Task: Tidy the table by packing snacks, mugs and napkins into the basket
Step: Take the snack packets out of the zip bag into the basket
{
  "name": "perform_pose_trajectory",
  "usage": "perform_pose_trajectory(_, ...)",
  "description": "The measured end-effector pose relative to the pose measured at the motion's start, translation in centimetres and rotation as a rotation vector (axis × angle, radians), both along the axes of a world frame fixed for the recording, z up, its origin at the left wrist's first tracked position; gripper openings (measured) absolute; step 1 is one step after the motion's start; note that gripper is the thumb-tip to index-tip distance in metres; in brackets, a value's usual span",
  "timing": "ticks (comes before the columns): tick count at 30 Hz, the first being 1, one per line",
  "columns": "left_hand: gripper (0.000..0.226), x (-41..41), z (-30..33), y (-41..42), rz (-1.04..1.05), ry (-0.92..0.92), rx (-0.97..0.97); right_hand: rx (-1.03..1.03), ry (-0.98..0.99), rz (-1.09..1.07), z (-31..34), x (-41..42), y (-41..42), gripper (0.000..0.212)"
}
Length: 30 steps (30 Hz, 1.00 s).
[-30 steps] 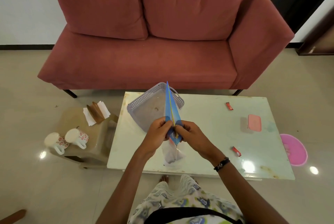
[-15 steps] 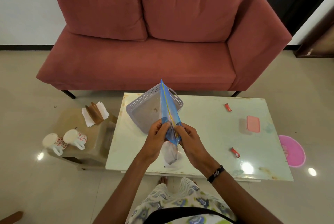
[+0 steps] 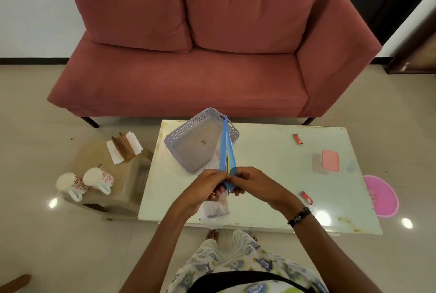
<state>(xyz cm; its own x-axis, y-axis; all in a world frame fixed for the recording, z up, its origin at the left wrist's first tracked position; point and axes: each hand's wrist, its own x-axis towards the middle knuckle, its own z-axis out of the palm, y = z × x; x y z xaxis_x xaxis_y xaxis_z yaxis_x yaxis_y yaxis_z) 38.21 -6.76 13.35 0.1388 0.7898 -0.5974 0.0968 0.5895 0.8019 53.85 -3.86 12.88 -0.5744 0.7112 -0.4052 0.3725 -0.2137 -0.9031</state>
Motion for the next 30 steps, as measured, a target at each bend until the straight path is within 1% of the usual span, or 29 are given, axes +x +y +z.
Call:
perform_pose_trajectory(4,0.029,-0.7,0.3,-0.3,-0.125,0.023,-0.140,-0.064,0.062,0.016,-0.5,-0.3,-1.2,0.024)
perform_pose_trajectory(6,0.031,-0.9,0.4,-0.7,-0.163,-0.009,-0.165,-0.112,0.088,0.003,-0.8,-0.1,-1.5,0.023)
perform_pose_trajectory(8,0.031,-1.0,0.2,-0.9,-0.152,-0.060,-0.147,-0.160,0.135,-0.049,-1.0,-0.1,-1.8,0.021)
perform_pose_trajectory(10,0.031,-0.8,-0.2,-1.0,-0.075,-0.145,-0.106,-0.210,0.199,-0.169,-1.2,-0.4,-2.2,0.022)
perform_pose_trajectory(12,0.035,-0.2,-0.6,-1.1,0.051,-0.238,-0.073,-0.245,0.260,-0.286,-1.3,-0.6,-2.4,0.026)
perform_pose_trajectory(15,0.037,0.8,-1.1,-1.3,0.218,-0.362,-0.049,-0.301,0.368,-0.406,-1.3,-1.1,-2.5,0.018)
perform_pose_trajectory(17,0.036,1.5,-1.2,-1.3,0.324,-0.427,-0.044,-0.363,0.452,-0.505,-0.9,-1.1,-2.3,0.022)
perform_pose_trajectory(19,0.032,1.7,-1.1,-1.2,0.341,-0.413,0.003,-0.344,0.473,-0.465,-0.5,-0.5,-1.8,0.026)
perform_pose_trajectory(20,0.031,1.6,-1.0,-1.2,0.307,-0.379,0.033,-0.309,0.434,-0.395,-0.2,-0.2,-1.6,0.025)
perform_pose_trajectory(21,0.031,1.4,-0.9,-1.2,0.258,-0.333,0.059,-0.268,0.353,-0.318,0.1,0.1,-1.3,0.024)
perform_pose_trajectory(23,0.029,1.0,-0.6,-1.3,0.150,-0.240,0.089,-0.146,0.116,-0.193,0.3,0.4,-0.5,0.023)
perform_pose_trajectory(25,0.029,0.7,-0.3,-1.3,0.060,-0.174,0.095,0.006,-0.120,-0.125,0.1,0.0,0.7,0.022)
perform_pose_trajectory(26,0.030,0.7,-0.2,-1.2,0.029,-0.151,0.096,0.075,-0.199,-0.107,0.1,-0.3,1.3,0.022)
perform_pose_trajectory(28,0.030,0.2,-0.1,-1.2,-0.010,-0.106,0.069,0.189,-0.254,-0.081,0.2,-0.8,2.3,0.023)
perform_pose_trajectory(30,0.025,-0.4,0.0,-1.0,-0.078,0.012,0.037,0.256,-0.231,-0.031,0.1,-1.2,2.6,0.025)
